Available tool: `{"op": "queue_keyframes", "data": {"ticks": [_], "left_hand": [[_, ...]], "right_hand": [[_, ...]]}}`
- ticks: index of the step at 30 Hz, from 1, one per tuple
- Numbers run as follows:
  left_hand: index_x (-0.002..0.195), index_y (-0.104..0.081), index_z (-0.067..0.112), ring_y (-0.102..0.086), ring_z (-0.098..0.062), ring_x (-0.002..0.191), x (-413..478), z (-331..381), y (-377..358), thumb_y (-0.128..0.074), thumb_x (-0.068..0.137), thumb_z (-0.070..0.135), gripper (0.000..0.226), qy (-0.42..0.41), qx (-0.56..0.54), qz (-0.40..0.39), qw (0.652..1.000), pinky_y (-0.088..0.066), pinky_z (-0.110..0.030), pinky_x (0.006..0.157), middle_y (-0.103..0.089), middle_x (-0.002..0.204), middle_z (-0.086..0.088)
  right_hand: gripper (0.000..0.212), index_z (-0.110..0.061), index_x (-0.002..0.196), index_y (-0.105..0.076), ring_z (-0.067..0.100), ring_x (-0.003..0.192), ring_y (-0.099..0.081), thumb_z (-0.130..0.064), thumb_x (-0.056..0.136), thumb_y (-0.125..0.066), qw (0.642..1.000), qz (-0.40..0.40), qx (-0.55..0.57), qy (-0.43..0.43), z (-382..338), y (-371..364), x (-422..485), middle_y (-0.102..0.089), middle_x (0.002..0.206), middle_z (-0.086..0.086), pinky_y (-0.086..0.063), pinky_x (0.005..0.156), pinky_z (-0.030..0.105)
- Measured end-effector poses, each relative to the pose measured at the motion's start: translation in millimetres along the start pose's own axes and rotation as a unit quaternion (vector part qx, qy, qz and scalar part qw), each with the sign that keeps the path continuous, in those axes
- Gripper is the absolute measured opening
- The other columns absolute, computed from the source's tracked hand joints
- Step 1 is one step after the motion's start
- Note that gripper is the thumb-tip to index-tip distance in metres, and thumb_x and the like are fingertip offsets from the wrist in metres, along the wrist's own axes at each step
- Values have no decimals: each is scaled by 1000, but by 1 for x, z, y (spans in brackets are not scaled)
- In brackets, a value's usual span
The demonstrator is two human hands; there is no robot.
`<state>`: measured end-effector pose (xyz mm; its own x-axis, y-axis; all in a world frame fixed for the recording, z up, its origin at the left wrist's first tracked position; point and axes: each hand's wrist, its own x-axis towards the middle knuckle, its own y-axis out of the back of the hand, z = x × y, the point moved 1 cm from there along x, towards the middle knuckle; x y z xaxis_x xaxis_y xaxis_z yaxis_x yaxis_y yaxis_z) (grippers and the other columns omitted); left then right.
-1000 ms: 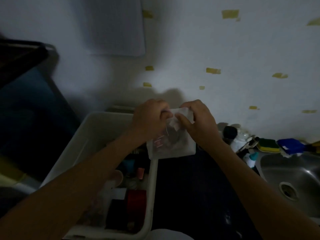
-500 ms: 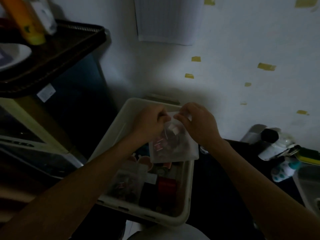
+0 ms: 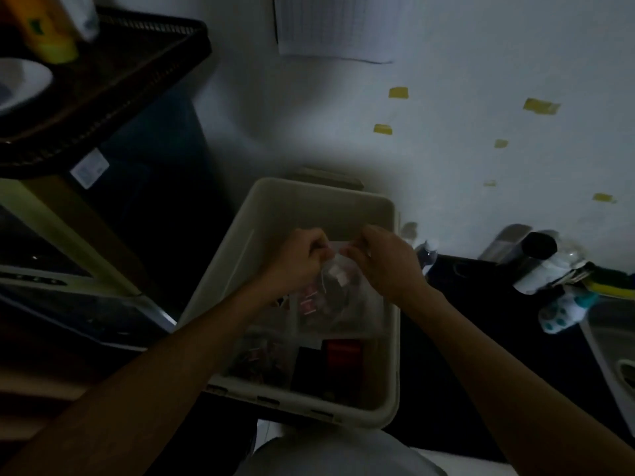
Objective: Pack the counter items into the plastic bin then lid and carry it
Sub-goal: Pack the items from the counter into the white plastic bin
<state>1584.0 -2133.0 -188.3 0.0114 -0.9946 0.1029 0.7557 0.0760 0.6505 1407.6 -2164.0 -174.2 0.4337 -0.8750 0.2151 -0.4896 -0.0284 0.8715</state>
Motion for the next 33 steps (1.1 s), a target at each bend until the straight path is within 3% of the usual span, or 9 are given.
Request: {"op": "queue_keyframes", "data": {"ticks": [3,5,9,13,20,24,28,31,33], "left_hand": [[69,-60,37,-63,-7,71,-3,-18,-10,-63,82,25,18,15,19,-30,999,-55,-35,69,-65,70,13],[67,-58,40,-61,-5,74,-5,-23,-16,-63,81,22,24,14,29,-43,999,-54,-38,73,-64,71,17],[75,-58,30,-56,-3,78,-8,-30,-25,-62,90,15,22,33,41,-84,995,-47,-27,72,-65,79,10],[75,-59,28,-62,-11,76,-11,-42,-33,-61,88,16,18,58,47,-110,991,-51,-32,69,-66,79,7],[79,-61,27,-63,-9,81,-16,-55,-45,-63,89,24,10,84,25,-151,985,-52,-35,73,-67,83,8],[87,-63,15,-60,-17,86,-20,-58,-55,-63,92,27,13,66,58,-174,981,-50,-37,76,-64,91,-3],[93,-62,7,-60,-23,92,-27,-63,-63,-59,95,22,15,64,70,-203,975,-46,-36,78,-62,98,-12],[101,-57,7,-56,-28,100,-32,-72,-65,-56,95,21,15,63,89,-243,964,-41,-33,78,-54,106,-13],[115,-55,8,-53,-28,109,-35,-76,-65,-60,92,29,31,69,120,-288,947,-42,-35,89,-49,116,-11]], "right_hand": [[20,-23,87,-55,11,74,-56,-42,94,-55,999,-30,-2,-21,1,-9,-11,-57,84,-7,-51,70,34],[20,-23,88,-54,12,75,-57,-42,95,-54,998,-45,-11,-31,2,-14,-17,-58,85,-7,-49,69,33],[20,-19,90,-57,13,75,-57,-39,95,-54,997,-64,-40,-29,4,-25,-24,-61,87,-4,-45,68,30],[18,-22,88,-60,14,75,-61,-38,94,-57,995,-78,-62,-26,7,-38,-28,-65,84,-4,-51,82,38],[20,-26,96,-58,20,95,-61,-44,96,-49,976,-125,-178,-7,8,-50,-32,-69,94,-4,-35,98,41],[11,-25,102,-58,23,99,-62,-30,95,-53,944,-178,-276,16,2,-52,-33,-71,95,-1,-35,98,40],[13,-22,102,-63,20,91,-66,-25,95,-53,915,-225,-333,39,-2,-53,-35,-72,93,0,-40,92,37],[18,-20,108,-62,19,92,-66,-30,96,-54,904,-272,-329,35,-4,-58,-37,-70,98,0,-41,86,35],[28,-17,116,-58,22,99,-65,-35,96,-53,911,-311,-269,6,-5,-68,-42,-67,110,4,-43,88,36]]}}
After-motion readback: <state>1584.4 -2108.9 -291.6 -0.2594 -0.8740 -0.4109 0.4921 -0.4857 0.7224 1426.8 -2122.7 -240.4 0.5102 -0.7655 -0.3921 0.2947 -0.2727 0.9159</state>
